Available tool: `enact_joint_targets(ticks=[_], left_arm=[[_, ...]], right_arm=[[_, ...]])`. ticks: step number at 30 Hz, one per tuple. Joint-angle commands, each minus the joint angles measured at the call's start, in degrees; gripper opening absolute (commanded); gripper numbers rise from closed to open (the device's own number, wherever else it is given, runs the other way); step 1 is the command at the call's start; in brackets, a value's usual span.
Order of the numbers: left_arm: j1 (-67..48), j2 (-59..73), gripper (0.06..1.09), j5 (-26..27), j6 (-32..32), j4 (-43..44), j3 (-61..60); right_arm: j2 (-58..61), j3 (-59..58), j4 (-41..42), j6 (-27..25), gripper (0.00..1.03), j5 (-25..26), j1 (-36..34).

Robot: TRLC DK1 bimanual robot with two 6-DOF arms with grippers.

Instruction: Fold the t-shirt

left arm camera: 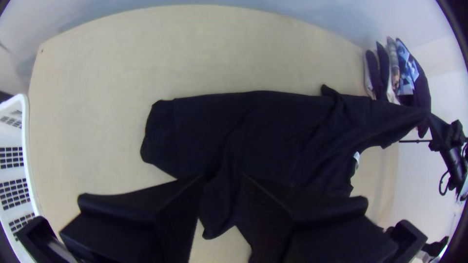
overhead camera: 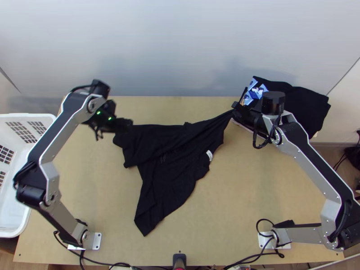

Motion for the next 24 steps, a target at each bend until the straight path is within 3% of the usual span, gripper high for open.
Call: enact_joint_targets(ticks=[1, 6, 13, 24], left_arm=[[-6.22, 8.78, 0.32, -1.85, 5.91, -5.85, 14.45], [-6.92, 15.55, 0.34, -2.64, 9.08, -9.10, 20.77], [-8.07, 21.08, 0.58, -3.34, 11.36, -10.86, 22.71], [-8.95, 24.77, 0.58, -4.84, 11.18, -4.18, 24.55]], right_arm=[[0.13, -0.40, 0.10, 0.55, 0.03, 0.04, 0.72], [0.21, -0.57, 0.36, 0.55, 0.03, -0.05, 0.72], [0.21, -0.84, 0.80, 1.08, 0.03, -0.05, 0.72], [0.30, -1.01, 1.41, 0.81, 0.03, -0.05, 0.45]])
